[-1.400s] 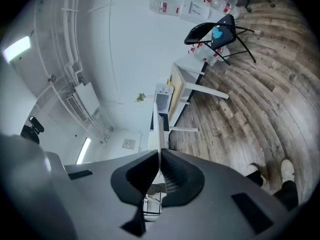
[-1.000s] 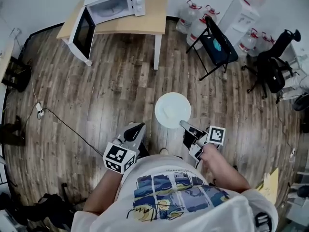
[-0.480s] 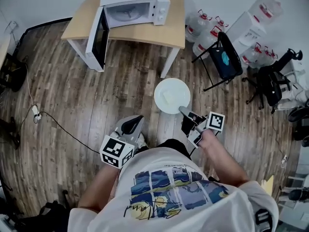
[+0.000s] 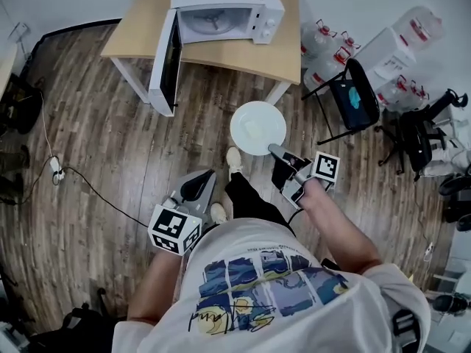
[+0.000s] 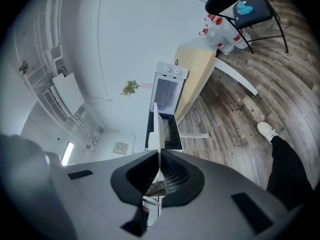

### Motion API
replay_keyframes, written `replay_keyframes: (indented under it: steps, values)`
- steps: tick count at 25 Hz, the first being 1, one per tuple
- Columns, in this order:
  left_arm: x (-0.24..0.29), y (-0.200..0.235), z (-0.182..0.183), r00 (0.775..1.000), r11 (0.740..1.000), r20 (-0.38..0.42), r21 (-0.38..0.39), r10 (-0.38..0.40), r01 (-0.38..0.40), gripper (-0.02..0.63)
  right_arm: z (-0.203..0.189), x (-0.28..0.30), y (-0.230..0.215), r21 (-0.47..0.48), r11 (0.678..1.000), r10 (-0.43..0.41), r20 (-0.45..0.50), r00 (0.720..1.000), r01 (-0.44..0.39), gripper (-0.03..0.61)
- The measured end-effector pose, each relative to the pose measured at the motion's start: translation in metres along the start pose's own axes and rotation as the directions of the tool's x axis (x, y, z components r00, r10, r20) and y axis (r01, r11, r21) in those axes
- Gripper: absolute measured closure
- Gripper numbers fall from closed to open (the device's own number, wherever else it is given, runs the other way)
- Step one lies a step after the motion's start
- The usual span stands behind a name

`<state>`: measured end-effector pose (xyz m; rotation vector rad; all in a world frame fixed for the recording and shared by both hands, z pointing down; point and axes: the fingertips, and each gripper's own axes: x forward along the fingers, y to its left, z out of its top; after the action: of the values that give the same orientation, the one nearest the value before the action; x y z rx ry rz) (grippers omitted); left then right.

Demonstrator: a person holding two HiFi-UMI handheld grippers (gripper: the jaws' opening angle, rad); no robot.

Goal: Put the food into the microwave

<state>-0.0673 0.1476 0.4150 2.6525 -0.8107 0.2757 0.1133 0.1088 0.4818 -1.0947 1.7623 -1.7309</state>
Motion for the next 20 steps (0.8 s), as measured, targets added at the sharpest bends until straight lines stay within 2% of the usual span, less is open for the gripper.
replay_keyframes:
  steps: [7,14,20]
  values:
    - [0.016,0.044,0.028,0.998,0.998,0.0,0.004,0.058,-0.058,0.607,0.053,0.073,-0.006,0.035,0.999,0.014,0.0,1.0,-0.014,0.563]
    - [0.071,0.099,0.074,0.996,0.995,-0.04,0.052,0.084,-0.081,0.606,0.128,0.173,-0.003,0.059,0.998,0.031,-0.013,0.999,-0.03,0.565]
    - [0.12,0.135,0.11,0.993,0.993,-0.044,0.05,0.105,-0.103,0.606,0.19,0.245,-0.009,0.093,0.995,0.033,-0.001,0.999,-0.032,0.563]
